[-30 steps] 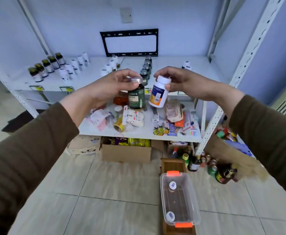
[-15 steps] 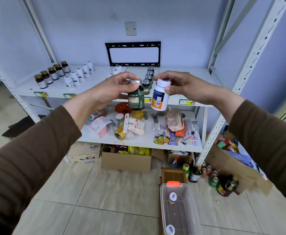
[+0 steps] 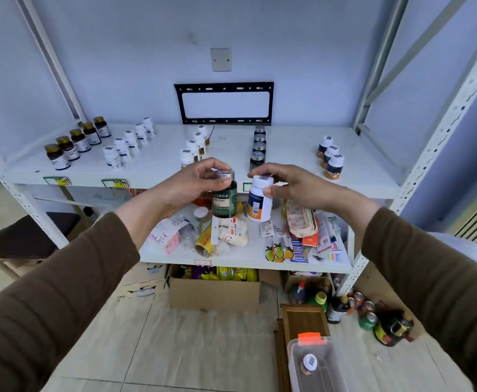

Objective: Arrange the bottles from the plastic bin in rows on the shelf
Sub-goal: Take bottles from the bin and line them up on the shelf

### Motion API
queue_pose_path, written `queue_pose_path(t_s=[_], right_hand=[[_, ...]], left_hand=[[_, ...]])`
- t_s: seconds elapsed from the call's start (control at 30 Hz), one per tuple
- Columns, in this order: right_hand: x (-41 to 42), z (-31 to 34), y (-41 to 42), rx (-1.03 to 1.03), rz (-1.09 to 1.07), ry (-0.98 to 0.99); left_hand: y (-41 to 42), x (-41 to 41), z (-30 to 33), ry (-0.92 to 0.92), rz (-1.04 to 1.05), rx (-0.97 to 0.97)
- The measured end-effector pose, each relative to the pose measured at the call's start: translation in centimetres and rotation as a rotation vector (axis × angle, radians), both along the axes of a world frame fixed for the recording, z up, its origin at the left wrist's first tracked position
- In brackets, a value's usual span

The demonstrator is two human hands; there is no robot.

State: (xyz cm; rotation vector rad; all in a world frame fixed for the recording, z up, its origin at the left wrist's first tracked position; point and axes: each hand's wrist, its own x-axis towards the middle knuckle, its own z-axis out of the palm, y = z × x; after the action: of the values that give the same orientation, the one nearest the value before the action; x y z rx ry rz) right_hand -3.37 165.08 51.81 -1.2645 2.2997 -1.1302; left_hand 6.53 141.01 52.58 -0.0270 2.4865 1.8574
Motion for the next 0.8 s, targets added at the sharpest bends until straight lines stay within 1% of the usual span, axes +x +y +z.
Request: queue_pose_path(t_s=[0.2,0.47,0.53,0.63,0.8], right_hand=[[-2.6,-1.2,-4.6,-0.002,-0.077,-0.006],[-9.0,-1.3,-7.6,0.01,-0.137,0.015],[-11.2,-0.9,-8.6,-0.005,-0.139,0.018],[-14.6,-0.1,-10.4,0.005,-0.104,0.1],[-19.8,0.7,-13.3,0.025,-0.075,0.041]], left_hand=[[-5.1,-4.8,-1.0,-0.025,-0.027,0.004],[-8.0,-11.6,-2.4,-0.044,-0.082,-0.001],[-8.9,-13.5,-2.2,-0.038,-0.071,-0.01],[-10.4,-16.3,-1.4,-0.029,-0.044,-0.022],[-13.8,-20.6,0.2,0.004,0.001,-0.046]])
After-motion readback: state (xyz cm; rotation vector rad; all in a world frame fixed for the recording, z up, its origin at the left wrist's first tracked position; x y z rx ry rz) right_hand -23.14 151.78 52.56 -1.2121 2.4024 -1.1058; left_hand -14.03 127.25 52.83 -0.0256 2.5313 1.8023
